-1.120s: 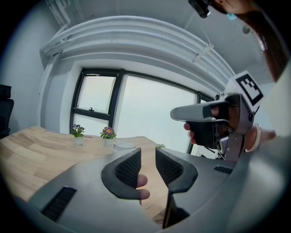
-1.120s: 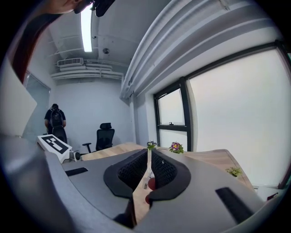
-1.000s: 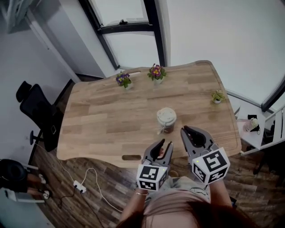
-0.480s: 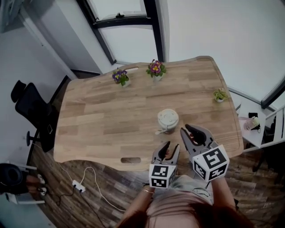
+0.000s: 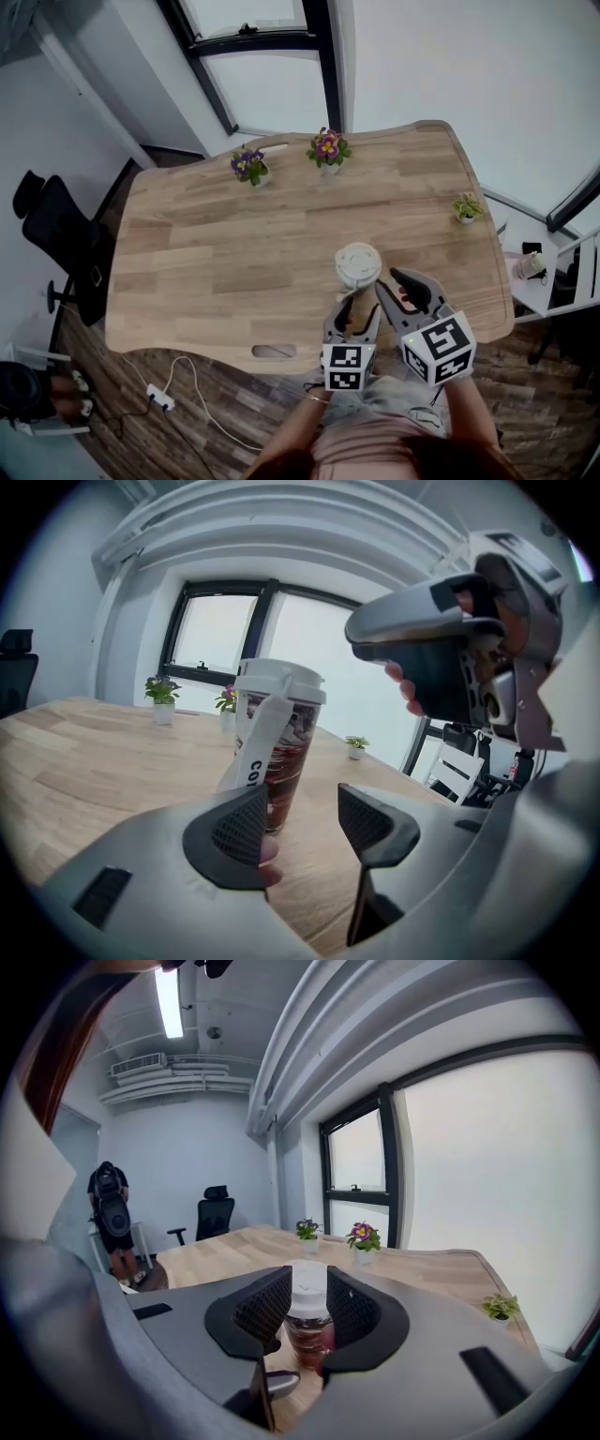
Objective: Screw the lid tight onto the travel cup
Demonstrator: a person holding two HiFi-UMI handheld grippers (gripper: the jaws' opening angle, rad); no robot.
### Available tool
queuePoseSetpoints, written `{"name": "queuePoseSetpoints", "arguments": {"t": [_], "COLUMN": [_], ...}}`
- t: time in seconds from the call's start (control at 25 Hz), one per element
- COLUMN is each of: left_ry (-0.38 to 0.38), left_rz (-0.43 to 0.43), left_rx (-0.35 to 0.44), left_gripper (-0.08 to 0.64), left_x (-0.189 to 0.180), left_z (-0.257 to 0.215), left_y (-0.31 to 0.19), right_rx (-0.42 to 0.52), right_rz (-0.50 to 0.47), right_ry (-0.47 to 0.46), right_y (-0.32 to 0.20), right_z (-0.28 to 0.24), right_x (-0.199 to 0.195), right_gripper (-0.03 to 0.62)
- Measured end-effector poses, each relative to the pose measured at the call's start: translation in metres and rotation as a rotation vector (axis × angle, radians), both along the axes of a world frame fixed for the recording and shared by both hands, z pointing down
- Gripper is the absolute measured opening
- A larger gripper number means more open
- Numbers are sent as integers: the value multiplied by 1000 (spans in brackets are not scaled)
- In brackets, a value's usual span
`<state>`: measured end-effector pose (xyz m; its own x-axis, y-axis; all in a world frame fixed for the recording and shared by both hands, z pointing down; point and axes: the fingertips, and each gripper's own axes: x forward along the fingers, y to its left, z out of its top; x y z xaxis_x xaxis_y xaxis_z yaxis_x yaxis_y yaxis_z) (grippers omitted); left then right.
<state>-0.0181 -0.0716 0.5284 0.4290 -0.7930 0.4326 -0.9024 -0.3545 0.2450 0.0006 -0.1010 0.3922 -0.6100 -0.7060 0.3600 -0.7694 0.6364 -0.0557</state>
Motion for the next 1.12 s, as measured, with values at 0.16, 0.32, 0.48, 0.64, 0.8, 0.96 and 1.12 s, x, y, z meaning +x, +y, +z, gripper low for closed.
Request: {"name": "queuePoseSetpoints", "arguments": {"t": [0.16,0.32,0.48,0.64,0.8,0.96,1.12], "left_ry": [-7,-10,-14,-34,-56,-75,-101], "left_rz": [-43,-78,-102,-71,-6,82,183], "left_rx": [-1,6,18,33,65,94,122], "left_gripper": [234,253,269,287,313,329,341], "left_x": [-6,-9,-15,-18,-20,-18,-14], "left_z": [8,13,16,17,17,17,16], "left_y": [-10,-19,-28,-35,-44,-52,-57], "right_rx": [-12,-41,-80,-100,-106,-109,-121], "right_rz": [-10,-15,-61,-139,-219,-298,-394], "right_ry": [12,2,-31,-54,-56,-42,-9], "right_y": [-8,-15,-17,-16,-19,-25,-29], "right_z": [10,22,32,38,42,44,48], "right_x": [-3,-4,-10,-20,-28,-33,-40], "right_gripper": [109,125,186,261,309,344,371]}}
